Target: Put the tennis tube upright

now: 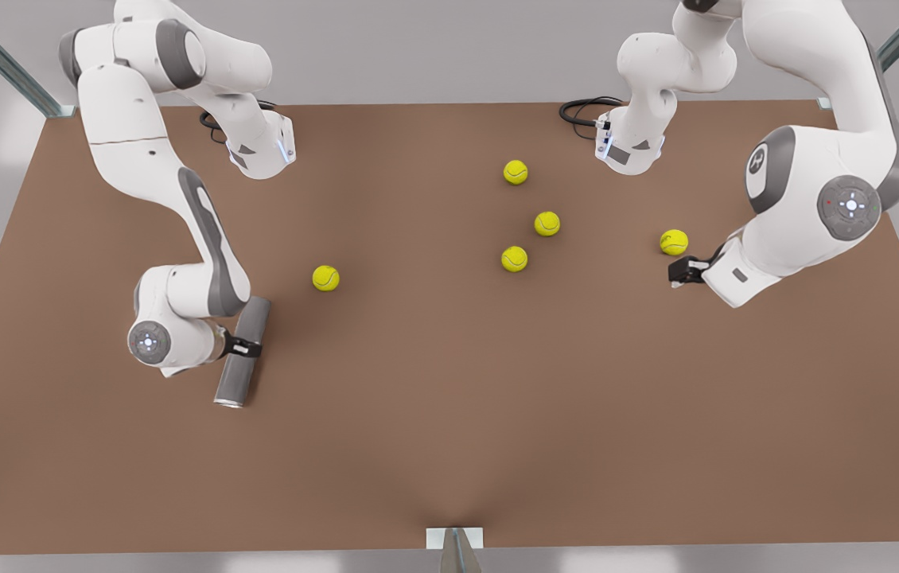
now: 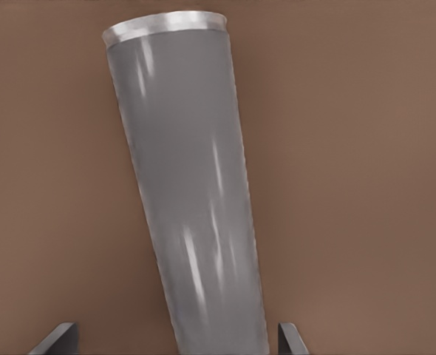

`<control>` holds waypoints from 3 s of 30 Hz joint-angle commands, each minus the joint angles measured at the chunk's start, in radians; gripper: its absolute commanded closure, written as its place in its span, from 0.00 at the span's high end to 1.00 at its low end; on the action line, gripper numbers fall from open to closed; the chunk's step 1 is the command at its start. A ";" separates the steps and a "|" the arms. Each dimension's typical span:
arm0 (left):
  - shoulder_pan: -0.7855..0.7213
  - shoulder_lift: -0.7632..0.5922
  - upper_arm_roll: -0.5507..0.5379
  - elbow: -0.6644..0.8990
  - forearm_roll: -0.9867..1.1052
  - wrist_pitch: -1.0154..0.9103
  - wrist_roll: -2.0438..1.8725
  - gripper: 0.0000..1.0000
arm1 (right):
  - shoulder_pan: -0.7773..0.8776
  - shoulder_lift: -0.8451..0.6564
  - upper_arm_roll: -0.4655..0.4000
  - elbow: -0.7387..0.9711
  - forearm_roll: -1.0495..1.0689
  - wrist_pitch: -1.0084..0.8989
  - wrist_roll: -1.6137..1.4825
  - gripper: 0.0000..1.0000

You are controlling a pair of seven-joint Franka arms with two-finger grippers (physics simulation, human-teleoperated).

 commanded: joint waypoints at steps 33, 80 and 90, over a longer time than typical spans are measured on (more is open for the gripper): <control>-0.007 0.018 0.000 0.000 -0.001 0.003 -0.004 1.00 | -0.023 0.112 -0.002 -0.030 -0.009 0.126 -0.005 0.63; -0.004 0.032 0.000 0.000 -0.001 0.018 -0.004 1.00 | 0.752 0.189 -0.008 0.485 0.017 -0.041 -1.050 1.00; 0.041 0.321 0.150 -0.183 -0.622 0.046 0.190 1.00 | 0.041 -0.071 -0.023 0.777 0.042 -0.805 -0.299 1.00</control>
